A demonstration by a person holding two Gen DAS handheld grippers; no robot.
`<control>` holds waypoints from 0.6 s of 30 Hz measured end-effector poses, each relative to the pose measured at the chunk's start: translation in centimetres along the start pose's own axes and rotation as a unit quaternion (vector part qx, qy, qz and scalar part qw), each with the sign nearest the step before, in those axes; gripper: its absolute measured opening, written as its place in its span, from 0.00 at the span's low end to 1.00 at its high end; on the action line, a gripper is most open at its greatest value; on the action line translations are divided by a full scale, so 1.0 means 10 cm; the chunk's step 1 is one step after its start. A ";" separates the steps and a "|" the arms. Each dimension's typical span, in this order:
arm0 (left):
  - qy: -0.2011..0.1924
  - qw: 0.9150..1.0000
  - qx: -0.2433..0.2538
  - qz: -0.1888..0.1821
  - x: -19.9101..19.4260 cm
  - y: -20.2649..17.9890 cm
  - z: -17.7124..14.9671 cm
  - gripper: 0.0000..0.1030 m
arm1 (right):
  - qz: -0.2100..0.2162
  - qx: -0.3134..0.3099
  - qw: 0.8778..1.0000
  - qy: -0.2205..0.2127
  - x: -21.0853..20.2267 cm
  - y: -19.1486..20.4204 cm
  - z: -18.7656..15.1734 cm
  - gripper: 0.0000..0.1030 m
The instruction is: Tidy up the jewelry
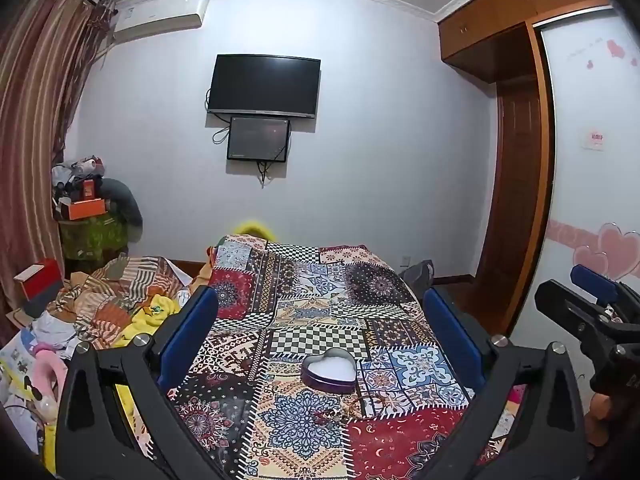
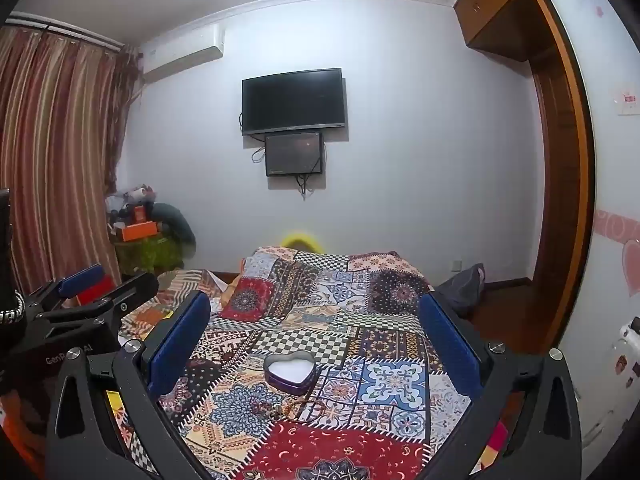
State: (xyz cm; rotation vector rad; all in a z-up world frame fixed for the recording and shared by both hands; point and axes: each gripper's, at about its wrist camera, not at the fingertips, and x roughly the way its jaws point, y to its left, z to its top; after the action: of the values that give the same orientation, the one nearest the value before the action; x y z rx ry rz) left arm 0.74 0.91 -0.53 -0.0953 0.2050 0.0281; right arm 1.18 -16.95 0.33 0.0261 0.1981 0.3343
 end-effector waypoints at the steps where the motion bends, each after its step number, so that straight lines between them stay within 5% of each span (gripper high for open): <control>1: 0.000 1.000 0.000 0.000 0.01 0.00 0.00 1.00 | 0.000 0.000 1.000 0.001 0.00 0.00 0.00 1.00; 18: -0.002 1.000 0.004 -0.003 -0.02 -0.02 -0.02 1.00 | -0.001 0.004 1.000 0.003 0.01 0.00 -0.01 1.00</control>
State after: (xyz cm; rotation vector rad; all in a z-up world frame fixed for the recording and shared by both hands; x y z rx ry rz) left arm 0.49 0.73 -0.64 -0.0871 0.2015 0.0220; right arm 1.26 -16.88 0.25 0.0320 0.2062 0.3317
